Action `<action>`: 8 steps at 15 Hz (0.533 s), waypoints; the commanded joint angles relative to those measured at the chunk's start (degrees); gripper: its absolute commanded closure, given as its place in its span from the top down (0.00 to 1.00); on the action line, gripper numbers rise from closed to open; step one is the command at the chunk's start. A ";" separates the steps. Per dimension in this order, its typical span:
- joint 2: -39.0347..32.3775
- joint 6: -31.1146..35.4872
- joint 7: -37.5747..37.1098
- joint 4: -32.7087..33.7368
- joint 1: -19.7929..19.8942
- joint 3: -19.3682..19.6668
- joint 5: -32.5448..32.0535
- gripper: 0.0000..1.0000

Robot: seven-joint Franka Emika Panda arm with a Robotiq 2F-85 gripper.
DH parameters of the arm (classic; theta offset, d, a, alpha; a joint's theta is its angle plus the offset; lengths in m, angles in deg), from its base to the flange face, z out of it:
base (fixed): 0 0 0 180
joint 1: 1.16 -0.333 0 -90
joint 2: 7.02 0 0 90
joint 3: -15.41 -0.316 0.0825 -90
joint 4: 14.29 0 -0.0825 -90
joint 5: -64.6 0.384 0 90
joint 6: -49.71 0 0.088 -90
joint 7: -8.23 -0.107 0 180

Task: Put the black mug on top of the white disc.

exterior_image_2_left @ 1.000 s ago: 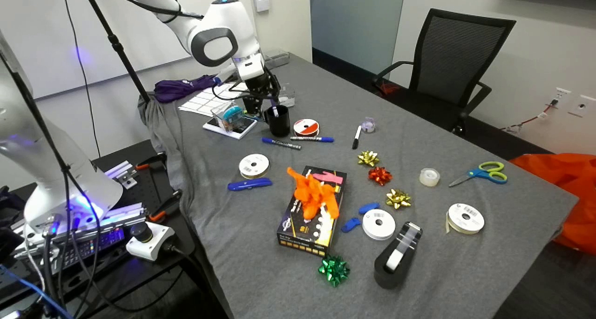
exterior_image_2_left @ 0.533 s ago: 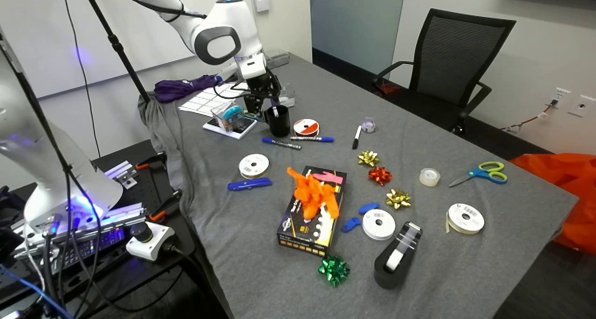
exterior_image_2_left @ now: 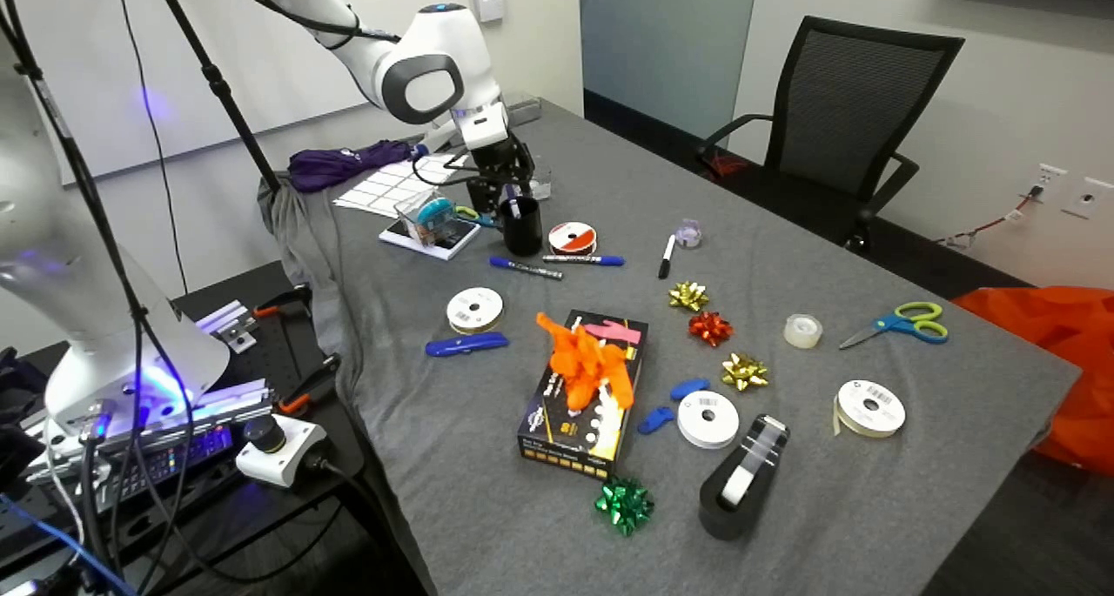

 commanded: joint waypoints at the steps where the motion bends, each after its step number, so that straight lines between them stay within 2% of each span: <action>1: -0.33 -0.07 0.29 0.35 -0.36 0.36 0.33 1.00; 8: -0.25 -2.81 4.01 -0.43 0.46 -0.94 1.66 1.00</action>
